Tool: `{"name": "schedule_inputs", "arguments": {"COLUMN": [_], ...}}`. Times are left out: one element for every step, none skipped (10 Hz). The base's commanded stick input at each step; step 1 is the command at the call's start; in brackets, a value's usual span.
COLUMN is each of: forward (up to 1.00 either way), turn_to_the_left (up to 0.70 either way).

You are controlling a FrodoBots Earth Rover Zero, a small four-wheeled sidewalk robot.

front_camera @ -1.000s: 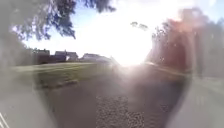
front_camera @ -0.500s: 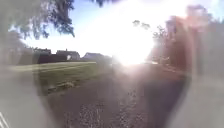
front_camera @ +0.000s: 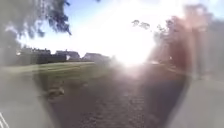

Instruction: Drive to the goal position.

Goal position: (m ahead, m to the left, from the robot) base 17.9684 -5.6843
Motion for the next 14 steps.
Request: {"name": "schedule_inputs", "arguments": {"forward": [1.00, 1.00, 1.00, 1.00, 1.00, 1.00, 1.00, 1.00, 1.00, 1.00, 1.00, 1.00, 1.00, 1.00], "turn_to_the_left": [0.00, 0.00, 0.00, 0.00, 0.00, 0.00, 0.00, 0.00, 0.00, 0.00, 0.00, 0.00, 0.00, 0.00]}}
